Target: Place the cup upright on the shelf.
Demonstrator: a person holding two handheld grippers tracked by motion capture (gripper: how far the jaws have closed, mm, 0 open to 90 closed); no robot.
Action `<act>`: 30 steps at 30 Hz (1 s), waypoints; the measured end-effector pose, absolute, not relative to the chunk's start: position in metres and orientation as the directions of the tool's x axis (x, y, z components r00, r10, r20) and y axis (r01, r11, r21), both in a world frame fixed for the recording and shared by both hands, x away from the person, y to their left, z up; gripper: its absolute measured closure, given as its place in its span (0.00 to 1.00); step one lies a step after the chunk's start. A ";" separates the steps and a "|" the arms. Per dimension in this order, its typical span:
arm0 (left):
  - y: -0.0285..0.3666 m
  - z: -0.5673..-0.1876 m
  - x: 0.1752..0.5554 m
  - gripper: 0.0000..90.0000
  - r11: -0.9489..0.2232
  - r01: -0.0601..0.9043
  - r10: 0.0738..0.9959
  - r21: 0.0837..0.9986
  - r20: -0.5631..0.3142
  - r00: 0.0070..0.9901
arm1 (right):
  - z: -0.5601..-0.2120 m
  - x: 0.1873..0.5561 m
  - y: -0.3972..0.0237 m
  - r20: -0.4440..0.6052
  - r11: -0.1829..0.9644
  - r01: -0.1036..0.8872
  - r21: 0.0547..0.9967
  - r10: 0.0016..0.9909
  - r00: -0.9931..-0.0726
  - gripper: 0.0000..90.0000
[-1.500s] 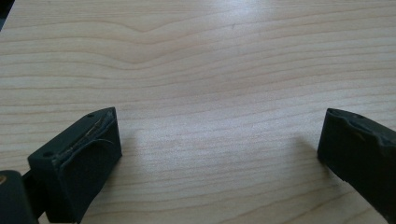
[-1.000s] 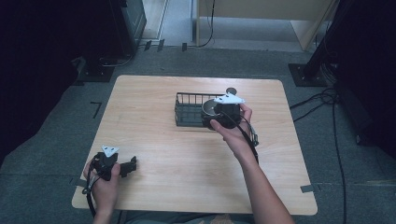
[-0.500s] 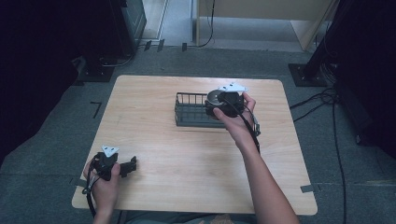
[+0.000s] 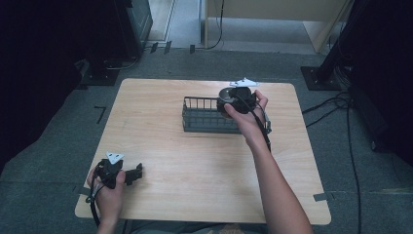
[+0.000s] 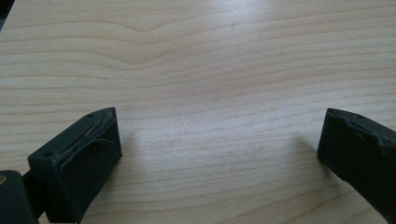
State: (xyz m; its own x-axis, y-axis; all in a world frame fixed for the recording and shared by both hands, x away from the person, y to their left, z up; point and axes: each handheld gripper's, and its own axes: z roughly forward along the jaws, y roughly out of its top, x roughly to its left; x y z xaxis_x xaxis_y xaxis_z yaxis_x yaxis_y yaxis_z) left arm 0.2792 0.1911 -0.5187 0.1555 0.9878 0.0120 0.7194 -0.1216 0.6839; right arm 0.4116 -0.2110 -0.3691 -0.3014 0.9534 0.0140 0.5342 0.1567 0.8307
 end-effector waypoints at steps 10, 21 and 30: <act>0.191 -0.519 0.279 0.00 -0.121 0.719 0.988 0.684 0.012 0.155 | -0.375 0.429 -0.213 0.015 0.149 0.561 0.814 0.961 -0.276 0.18; 0.191 -0.519 0.279 0.00 -0.122 0.719 0.988 0.684 0.012 0.156 | -0.387 0.444 -0.213 0.013 0.142 0.586 0.798 0.968 -0.252 0.18; 0.191 -0.519 0.279 0.00 -0.121 0.719 0.988 0.684 0.012 0.155 | -0.400 0.451 -0.209 -0.006 0.158 0.599 0.785 0.969 -0.247 0.18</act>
State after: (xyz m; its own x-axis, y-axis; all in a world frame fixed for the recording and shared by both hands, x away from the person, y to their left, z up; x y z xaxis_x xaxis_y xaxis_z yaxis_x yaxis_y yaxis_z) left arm 0.2792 0.1911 -0.5187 0.1555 0.9878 0.0119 0.7193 -0.1215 0.6840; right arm 0.4512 -0.2086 -0.4001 -0.2473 0.9689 -0.0064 0.5987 0.1580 0.7852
